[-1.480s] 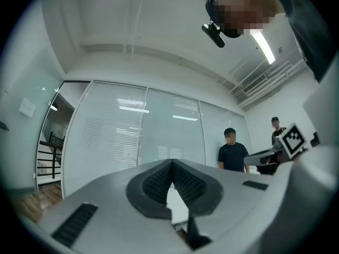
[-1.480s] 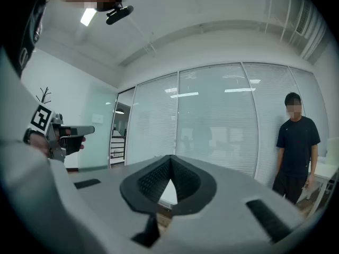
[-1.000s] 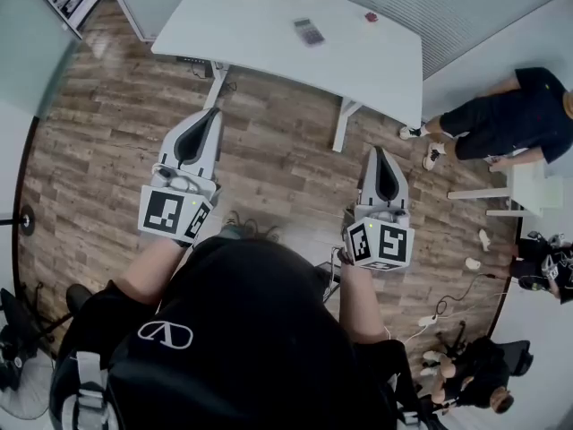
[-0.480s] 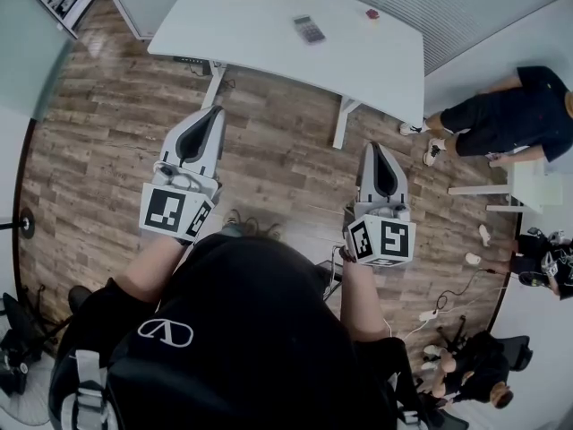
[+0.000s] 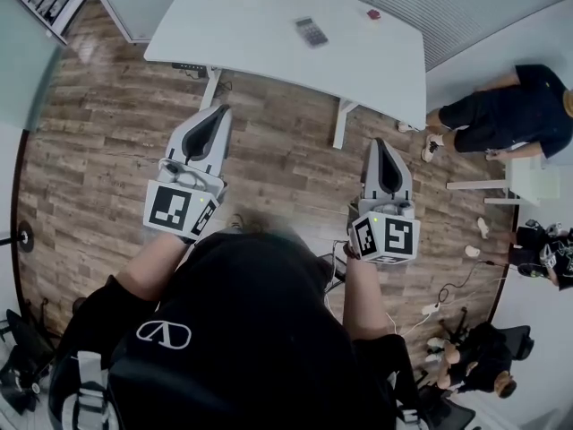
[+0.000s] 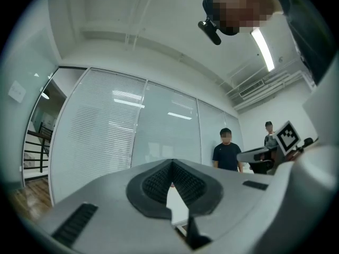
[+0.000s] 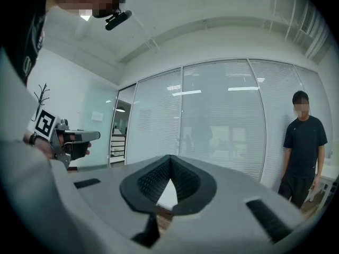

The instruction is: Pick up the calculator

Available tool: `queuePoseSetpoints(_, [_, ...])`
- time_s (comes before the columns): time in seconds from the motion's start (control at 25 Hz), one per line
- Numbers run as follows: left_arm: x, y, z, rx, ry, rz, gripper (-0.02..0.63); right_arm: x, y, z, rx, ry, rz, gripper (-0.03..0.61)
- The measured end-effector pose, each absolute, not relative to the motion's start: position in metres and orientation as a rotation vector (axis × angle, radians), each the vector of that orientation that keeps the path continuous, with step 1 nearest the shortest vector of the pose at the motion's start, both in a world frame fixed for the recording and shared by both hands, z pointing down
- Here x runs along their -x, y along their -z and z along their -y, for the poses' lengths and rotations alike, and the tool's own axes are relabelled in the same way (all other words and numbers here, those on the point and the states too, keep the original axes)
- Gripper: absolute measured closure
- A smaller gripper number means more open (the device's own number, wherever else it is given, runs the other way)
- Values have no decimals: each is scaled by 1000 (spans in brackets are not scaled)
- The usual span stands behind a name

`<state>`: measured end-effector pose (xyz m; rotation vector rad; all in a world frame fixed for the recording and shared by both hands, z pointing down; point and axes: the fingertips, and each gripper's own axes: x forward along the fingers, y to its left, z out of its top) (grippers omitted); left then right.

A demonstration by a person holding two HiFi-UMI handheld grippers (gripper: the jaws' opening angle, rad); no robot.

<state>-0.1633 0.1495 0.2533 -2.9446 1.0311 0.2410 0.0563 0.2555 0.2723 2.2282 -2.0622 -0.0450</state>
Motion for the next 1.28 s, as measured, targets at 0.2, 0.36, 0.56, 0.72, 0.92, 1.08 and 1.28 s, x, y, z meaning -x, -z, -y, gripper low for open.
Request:
queuePoseSetpoints(0.2, [158,-260,-119,2958,-244,-1010,609,-57,-278,-222,-2210,55,2050,572])
queuePoseSetpoints(0.36, [140,-267,-88,2960,-231,-1025,609,-79,-283,-182,-2198,56,2069,572])
queuePoseSetpoints(0.56, [103,-279,-39,2937,-185,-1085,609,-118,-300,-118,-2140,32,2132,572])
queuePoseSetpoints(0.72, [61,-278,12,2901,-160,-1160,609,-161,-313,-57,-2073,1,2198,572])
queuePoseSetpoints(0.92, [6,-280,61,2866,-125,-1235,609,-210,-324,7,-1978,-11,2260,572])
queuePoseSetpoints(1.08, [-28,-291,93,2870,-94,-1271,609,-243,-333,53,-1927,-28,2284,572])
queuePoseSetpoints(1.28, [-43,-302,133,2889,-55,-1295,609,-258,-355,99,-1873,-86,2279,572])
